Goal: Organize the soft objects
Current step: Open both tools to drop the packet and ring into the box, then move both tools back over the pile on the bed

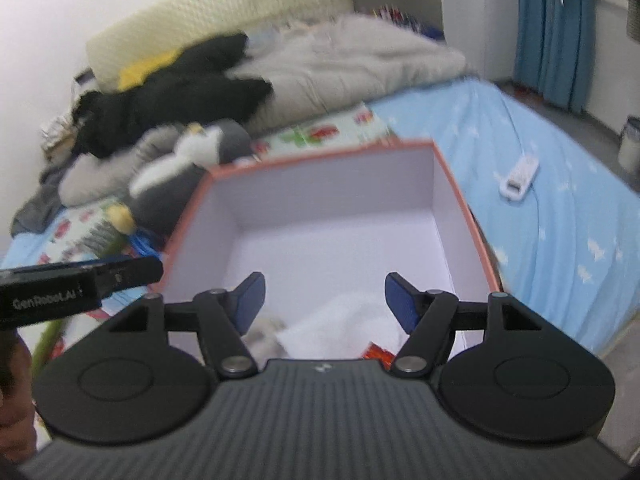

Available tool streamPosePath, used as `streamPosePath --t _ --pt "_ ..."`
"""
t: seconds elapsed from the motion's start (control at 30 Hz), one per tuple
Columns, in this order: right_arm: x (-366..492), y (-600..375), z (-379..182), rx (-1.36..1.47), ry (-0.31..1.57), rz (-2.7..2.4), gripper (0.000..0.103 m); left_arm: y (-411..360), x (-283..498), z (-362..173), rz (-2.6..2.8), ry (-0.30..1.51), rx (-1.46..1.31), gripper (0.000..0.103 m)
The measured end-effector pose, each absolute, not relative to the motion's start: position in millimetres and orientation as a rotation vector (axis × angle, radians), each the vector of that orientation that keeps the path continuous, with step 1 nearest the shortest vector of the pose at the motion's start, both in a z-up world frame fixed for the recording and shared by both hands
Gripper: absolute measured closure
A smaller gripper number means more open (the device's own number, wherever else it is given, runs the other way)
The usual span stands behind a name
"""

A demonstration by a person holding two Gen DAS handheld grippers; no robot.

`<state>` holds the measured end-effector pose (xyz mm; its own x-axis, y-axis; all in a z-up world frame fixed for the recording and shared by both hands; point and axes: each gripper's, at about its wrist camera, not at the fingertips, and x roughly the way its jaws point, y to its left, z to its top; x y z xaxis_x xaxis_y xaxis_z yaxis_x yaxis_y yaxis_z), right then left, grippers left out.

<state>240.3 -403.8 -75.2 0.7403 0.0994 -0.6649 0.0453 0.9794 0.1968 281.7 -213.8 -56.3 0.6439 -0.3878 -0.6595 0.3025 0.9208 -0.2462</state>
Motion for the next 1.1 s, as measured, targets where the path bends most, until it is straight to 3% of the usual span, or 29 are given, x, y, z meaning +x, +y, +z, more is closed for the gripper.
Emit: streamPosePath --t 0.5,1.1 --pt "163 -328 14 0.163 0.503 0.169 0.034 -126 161 35 -0.333 0.574 -0.132 0.064" --pt "94 -253 0 0.082 0.558 0.317 0.034 -34 61 20 -0.211 0.593 -0.22 0.064"
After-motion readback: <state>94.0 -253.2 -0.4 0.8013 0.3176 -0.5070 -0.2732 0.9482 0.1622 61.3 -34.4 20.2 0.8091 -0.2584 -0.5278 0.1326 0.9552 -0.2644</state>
